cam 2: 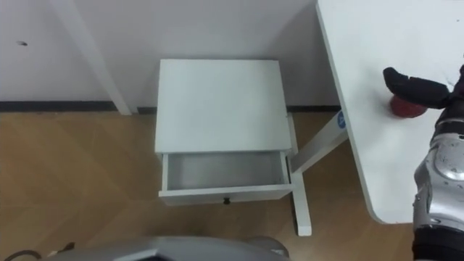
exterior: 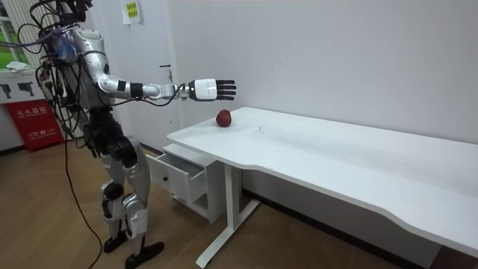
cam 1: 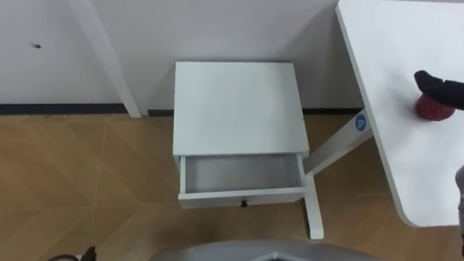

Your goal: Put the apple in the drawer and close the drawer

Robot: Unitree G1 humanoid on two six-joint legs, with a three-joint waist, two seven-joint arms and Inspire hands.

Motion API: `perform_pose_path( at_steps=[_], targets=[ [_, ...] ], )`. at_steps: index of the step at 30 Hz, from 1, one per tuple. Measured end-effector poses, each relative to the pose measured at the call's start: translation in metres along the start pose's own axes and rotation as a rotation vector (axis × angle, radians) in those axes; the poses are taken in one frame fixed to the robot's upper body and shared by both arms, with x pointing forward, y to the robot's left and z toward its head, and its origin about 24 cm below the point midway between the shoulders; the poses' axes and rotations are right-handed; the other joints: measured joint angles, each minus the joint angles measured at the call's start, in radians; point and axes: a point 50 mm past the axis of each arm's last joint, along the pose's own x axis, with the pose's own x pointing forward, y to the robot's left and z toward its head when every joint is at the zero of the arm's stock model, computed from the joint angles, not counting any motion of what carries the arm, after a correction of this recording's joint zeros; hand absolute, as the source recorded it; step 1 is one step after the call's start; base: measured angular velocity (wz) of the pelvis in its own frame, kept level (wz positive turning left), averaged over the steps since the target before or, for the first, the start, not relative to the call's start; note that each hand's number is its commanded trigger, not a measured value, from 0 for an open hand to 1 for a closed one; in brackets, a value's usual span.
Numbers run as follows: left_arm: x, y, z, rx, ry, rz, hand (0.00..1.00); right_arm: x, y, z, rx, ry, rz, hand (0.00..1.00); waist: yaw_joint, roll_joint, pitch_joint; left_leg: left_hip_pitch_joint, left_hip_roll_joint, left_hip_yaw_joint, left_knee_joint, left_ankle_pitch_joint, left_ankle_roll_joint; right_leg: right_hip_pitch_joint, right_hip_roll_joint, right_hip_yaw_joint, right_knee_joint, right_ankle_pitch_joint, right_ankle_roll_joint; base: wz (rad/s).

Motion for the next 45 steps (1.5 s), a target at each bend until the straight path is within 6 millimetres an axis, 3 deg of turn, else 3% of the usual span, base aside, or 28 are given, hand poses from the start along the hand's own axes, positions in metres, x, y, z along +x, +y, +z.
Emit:
perform_pose_path(
  at_steps=[12,24,36,37,38,45],
  targets=[
    [0.0,0.004,-0.003,0.047,0.011,-0.019,0.0,-0.001,-0.007,-0.043,-0.051,0.213,0.057,0.0,0.011,-0.008,0.0012,0.007,0.0,-0.003,0.001,0.0,0.0,0.013,-0.001,-0.005,0.0,0.0,0.0,0.01],
    [0.0,0.009,-0.006,0.032,0.03,-0.011,0.0,0.0,-0.003,-0.054,-0.064,0.283,0.134,0.0,0.007,-0.028,-0.0022,0.007,-0.002,-0.013,0.007,0.0,0.0,0.023,-0.005,-0.028,-0.001,0.0,0.0,0.03],
    [0.001,0.013,-0.005,0.022,0.021,0.003,0.0,0.005,-0.008,-0.062,-0.091,0.354,0.139,0.0,-0.004,-0.016,-0.0064,0.008,-0.004,-0.031,0.007,0.0,0.0,0.029,-0.005,-0.04,-0.002,0.0,0.0,0.03],
    [0.001,0.013,-0.005,0.022,0.021,0.003,0.0,0.005,-0.009,-0.063,-0.091,0.356,0.138,0.2,-0.004,-0.016,-0.0064,0.008,-0.004,-0.031,0.007,0.0,0.0,0.03,-0.005,-0.042,-0.002,0.0,0.0,0.05],
    [0.001,0.014,-0.005,0.022,0.02,0.005,0.0,0.005,-0.01,-0.064,-0.093,0.365,0.135,1.0,-0.002,-0.016,-0.0064,0.008,-0.004,-0.031,0.007,0.0,0.0,0.03,-0.005,-0.044,-0.001,0.0,0.0,0.03],
    [0.0,0.018,-0.01,0.019,0.034,0.013,0.0,0.008,-0.025,-0.067,-0.128,0.399,0.09,1.0,0.0,-0.015,-0.0061,0.014,-0.004,-0.033,0.007,0.0,0.0,0.038,-0.006,-0.048,-0.002,0.0,0.0,0.0]
  ],
)
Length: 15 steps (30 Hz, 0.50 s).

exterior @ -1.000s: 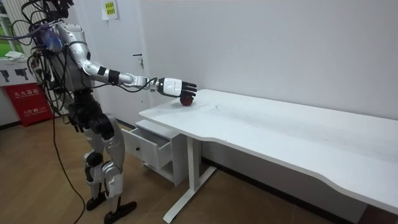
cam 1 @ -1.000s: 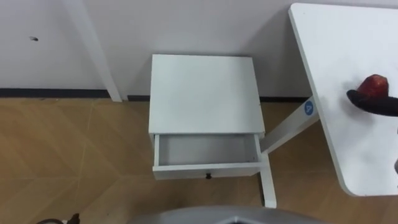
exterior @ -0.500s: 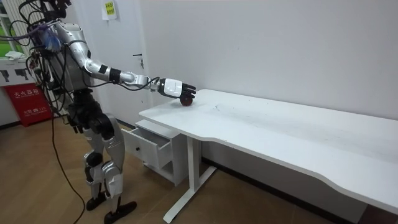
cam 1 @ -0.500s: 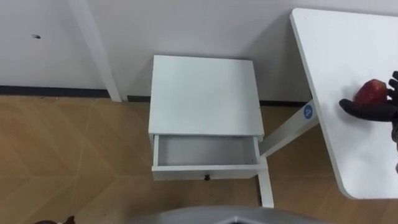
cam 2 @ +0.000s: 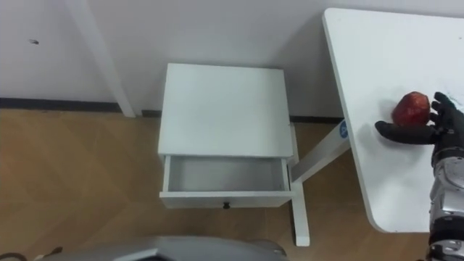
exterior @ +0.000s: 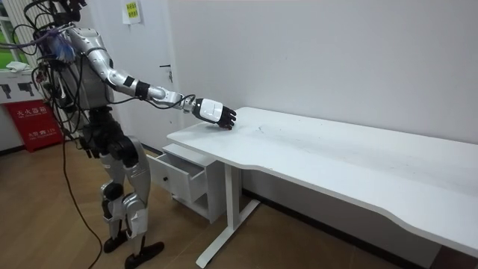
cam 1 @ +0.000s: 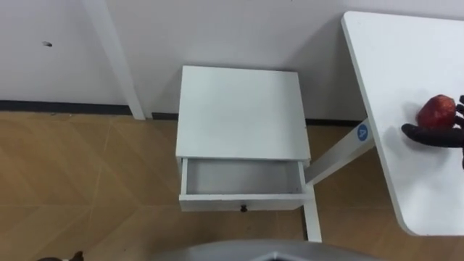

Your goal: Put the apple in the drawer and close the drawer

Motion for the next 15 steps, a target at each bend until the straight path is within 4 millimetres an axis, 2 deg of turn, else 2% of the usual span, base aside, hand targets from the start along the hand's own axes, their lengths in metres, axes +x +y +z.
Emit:
perform_pose_path(
  at_steps=[15],
  targets=[
    [-0.0002,-0.0004,-0.0021,0.001,0.007,0.0,0.0,0.0022,-0.0055,0.0015,-0.064,0.004,-0.021,1.0,0.023,0.003,0.0041,0.003,0.0,-0.005,0.0,0.0,-0.001,0.003,0.0,0.001,-0.001,0.0,0.0,0.0]
  ],
)
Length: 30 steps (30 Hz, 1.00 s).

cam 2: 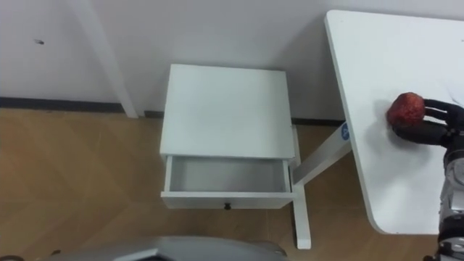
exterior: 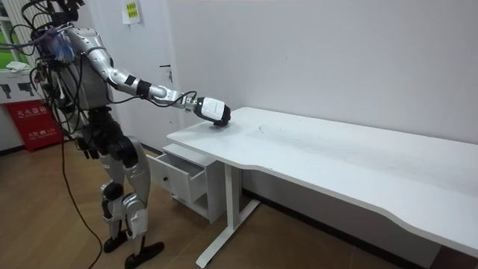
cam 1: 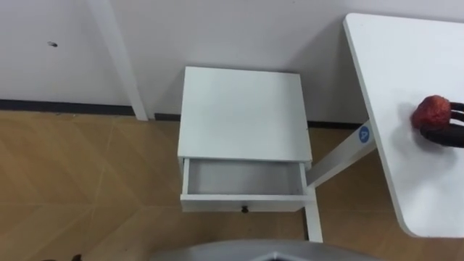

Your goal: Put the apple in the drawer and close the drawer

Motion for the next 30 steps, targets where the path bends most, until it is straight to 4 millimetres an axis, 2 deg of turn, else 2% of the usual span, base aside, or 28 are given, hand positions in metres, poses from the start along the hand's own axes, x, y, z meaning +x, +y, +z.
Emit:
perform_pose_path(
  at_steps=[5,7,10,14,16,18,21,24,28,30],
  targets=[
    [0.001,-0.002,0.0,0.001,0.012,-0.01,0.0,0.001,0.001,0.002,-0.006,-0.005,0.004,1.0,0.003,0.0,0.0009,0.002,0.0,0.0,-0.001,0.0,0.0,0.001,0.0,0.0,0.0,0.0,0.0,0.0],
    [0.001,-0.003,-0.001,0.004,0.016,-0.015,0.0,0.002,0.006,0.006,-0.022,-0.016,0.018,1.0,0.003,0.0,0.0044,0.005,0.0,0.002,-0.002,0.0,0.0,0.002,0.0,0.001,-0.001,0.0,0.0,-0.02],
    [0.001,-0.004,0.0,0.024,0.012,-0.027,0.0,0.003,0.015,0.018,-0.103,-0.068,0.055,1.0,0.005,-0.002,0.0049,0.005,0.0,0.002,-0.005,0.0,0.0,0.006,0.001,0.001,-0.012,0.0,0.0,0.0],
    [0.002,-0.005,0.006,0.04,-0.004,-0.04,0.0,0.0,0.037,0.043,-0.254,-0.183,0.149,1.0,0.029,0.004,0.0046,-0.002,0.001,0.005,0.0,0.0,-0.001,-0.001,0.003,0.007,-0.012,0.0,0.0,-0.02],
    [0.003,-0.008,0.014,0.072,-0.027,-0.053,0.0,-0.005,0.054,0.06,-0.352,-0.268,0.213,1.0,0.033,0.005,0.0047,-0.004,0.001,0.005,0.002,0.0,-0.001,-0.005,0.003,0.004,-0.011,0.0,0.0,0.0],
    [0.003,-0.014,0.019,0.118,-0.045,-0.078,0.0,-0.017,0.083,0.081,-0.455,-0.395,0.317,1.0,0.05,0.005,0.0047,-0.004,0.001,0.005,0.002,0.0,-0.001,-0.004,0.003,0.004,-0.012,0.0,0.0,0.0],
    [0.004,-0.016,0.031,0.132,-0.085,-0.089,0.0,-0.029,0.109,0.089,-0.5,-0.466,0.425,1.0,0.082,-0.003,0.0012,-0.002,0.001,0.006,0.002,0.0,-0.001,0.0,0.004,0.008,-0.014,0.0,0.0,0.05],
    [0.004,-0.017,0.033,0.136,-0.091,-0.093,0.0,-0.04,0.125,0.095,-0.557,-0.524,0.477,1.0,0.09,-0.003,0.0012,-0.001,0.0,-0.002,0.003,0.0,-0.001,0.004,0.002,0.009,-0.014,0.0,0.0,0.12],
    [0.005,-0.018,0.038,0.154,-0.106,-0.111,0.0,-0.052,0.134,0.099,-0.645,-0.583,0.516,1.0,0.105,0.006,0.0073,-0.004,-0.001,-0.007,0.002,0.0,-0.001,0.006,0.0,0.003,-0.014,0.0,0.0,0.05],
    [0.005,-0.019,0.039,0.154,-0.109,-0.112,0.0,-0.058,0.136,0.104,-0.654,-0.62,0.518,1.0,0.109,0.017,0.0136,-0.005,-0.001,-0.014,-0.001,0.0,-0.001,0.004,0.002,0.004,-0.014,0.0,0.0,0.0]
  ],
)
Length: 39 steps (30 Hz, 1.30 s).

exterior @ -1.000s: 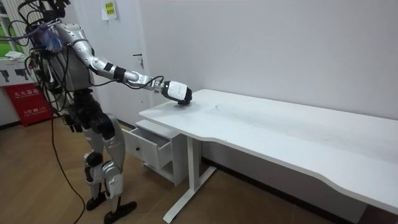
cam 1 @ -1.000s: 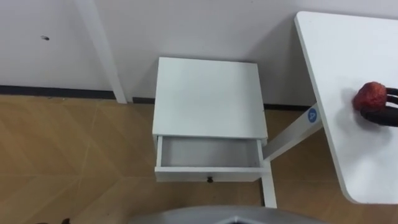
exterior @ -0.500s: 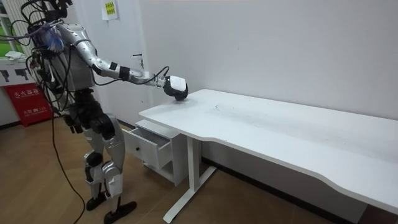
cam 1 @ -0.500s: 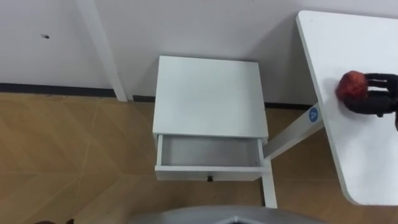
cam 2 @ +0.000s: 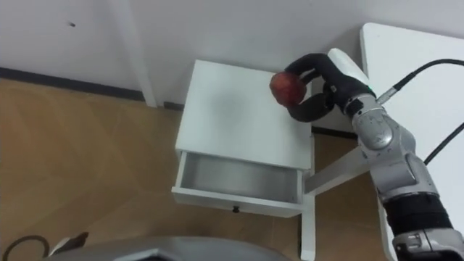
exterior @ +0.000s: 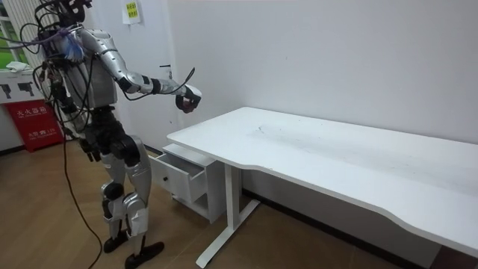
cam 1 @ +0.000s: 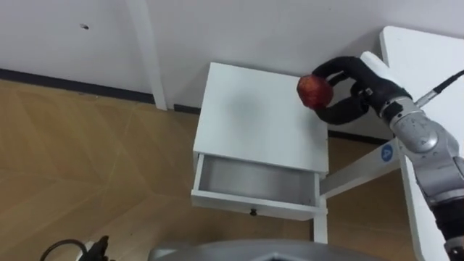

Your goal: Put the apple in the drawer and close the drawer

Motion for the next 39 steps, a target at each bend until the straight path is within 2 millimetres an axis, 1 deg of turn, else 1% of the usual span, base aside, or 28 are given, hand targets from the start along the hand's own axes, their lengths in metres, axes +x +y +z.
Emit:
perform_pose_path(
  at_steps=[2,4,6,9,12,16,18,21,22,23,24,27,33,39],
  targets=[
    [0.0,-0.001,0.002,0.005,-0.005,-0.002,0.0,0.0,0.003,0.003,-0.018,-0.009,0.008,1.0,0.003,0.008,-0.0011,-0.002,0.001,-0.001,-0.001,0.0,0.0,-0.003,0.002,0.002,0.0,0.0,0.0,0.0],
    [0.001,-0.002,0.005,0.008,-0.014,-0.006,0.0,0.0,0.008,0.004,-0.03,-0.007,0.024,1.0,0.003,0.013,-0.0048,-0.006,0.001,-0.001,-0.001,0.0,0.0,-0.006,0.003,0.004,0.0,0.0,0.0,0.0],
    [0.001,-0.004,0.006,0.01,-0.016,-0.011,0.0,-0.001,0.015,0.005,-0.03,-0.006,0.059,1.0,0.004,0.02,-0.0109,-0.008,0.001,0.0,-0.001,0.0,0.0,-0.009,0.003,0.008,0.0,0.0,0.0,0.0],
    [0.001,-0.004,0.005,0.013,-0.011,-0.013,0.0,-0.004,0.024,0.011,-0.036,-0.026,0.099,1.0,0.004,0.022,-0.0129,-0.008,0.001,0.0,-0.002,0.0,0.0,-0.01,0.003,0.007,0.0,0.0,0.0,0.0],
    [0.001,-0.005,0.007,0.029,-0.013,-0.017,0.0,-0.009,0.033,0.009,-0.014,-0.016,0.133,1.0,0.004,0.018,-0.0158,-0.007,0.001,0.001,-0.001,0.0,0.0,-0.009,0.002,0.007,0.0,0.0,0.0,0.0],
    [0.001,-0.007,0.009,0.044,-0.016,-0.022,0.0,-0.012,0.048,0.007,0.01,0.01,0.184,1.0,0.005,0.016,-0.016,-0.004,0.001,0.005,-0.002,0.0,0.0,-0.005,0.002,0.007,0.0,0.0,0.0,-0.01],
    [0.001,-0.007,0.009,0.046,-0.015,-0.024,0.0,-0.012,0.058,0.007,-0.001,0.015,0.226,1.0,0.003,0.016,-0.0151,-0.004,0.001,0.007,-0.001,0.0,0.0,-0.006,0.002,0.005,0.0,0.0,0.0,-0.02],
    [0.001,-0.007,0.008,0.046,-0.009,-0.026,0.0,-0.013,0.063,0.002,-0.007,0.037,0.259,1.0,0.006,0.014,-0.012,-0.006,0.001,0.008,-0.005,0.0,0.0,-0.006,0.002,0.0,0.0,0.0,0.0,0.0],
    [0.001,-0.008,0.007,0.046,-0.003,-0.028,0.0,-0.013,0.064,0.003,-0.009,0.037,0.262,0.96,0.006,0.014,-0.0119,-0.007,0.001,0.008,-0.005,0.0,0.0,-0.007,0.002,-0.001,0.0,0.0,0.0,0.0],
    [0.002,-0.008,0.007,0.046,0.001,-0.029,0.0,-0.013,0.066,0.004,-0.014,0.035,0.267,0.43,0.005,0.013,-0.0115,-0.007,0.001,0.007,-0.005,0.0,0.0,-0.007,0.002,-0.001,0.0,0.0,0.0,0.0],
    [0.002,-0.008,0.006,0.046,0.005,-0.031,0.0,-0.012,0.067,0.004,-0.02,0.034,0.269,0.0,0.005,0.012,-0.0111,-0.008,0.001,0.006,-0.004,0.0,0.0,-0.007,0.002,-0.002,0.0,0.0,0.0,0.0],
    [0.002,-0.008,0.005,0.047,0.008,-0.032,0.0,-0.012,0.069,0.006,-0.023,0.03,0.275,0.0,0.006,0.009,-0.0114,-0.015,0.001,0.006,-0.001,0.0,0.0,-0.012,0.002,-0.002,0.0,0.0,0.0,0.0],
    [0.002,-0.009,0.004,0.048,0.015,-0.036,0.0,-0.012,0.077,0.004,-0.008,0.043,0.294,0.0,0.005,0.0,-0.0055,-0.021,0.001,0.008,0.001,0.0,0.0,-0.02,0.002,-0.006,0.0,0.0,0.0,0.0],
    [0.002,-0.008,0.008,0.047,0.001,-0.031,0.0,-0.015,0.081,-0.001,-0.002,0.063,0.309,0.0,0.004,-0.002,-0.0072,-0.035,0.0,0.007,0.001,0.0,0.0,-0.032,0.001,-0.01,0.0,0.0,0.0,0.0]
  ],
)
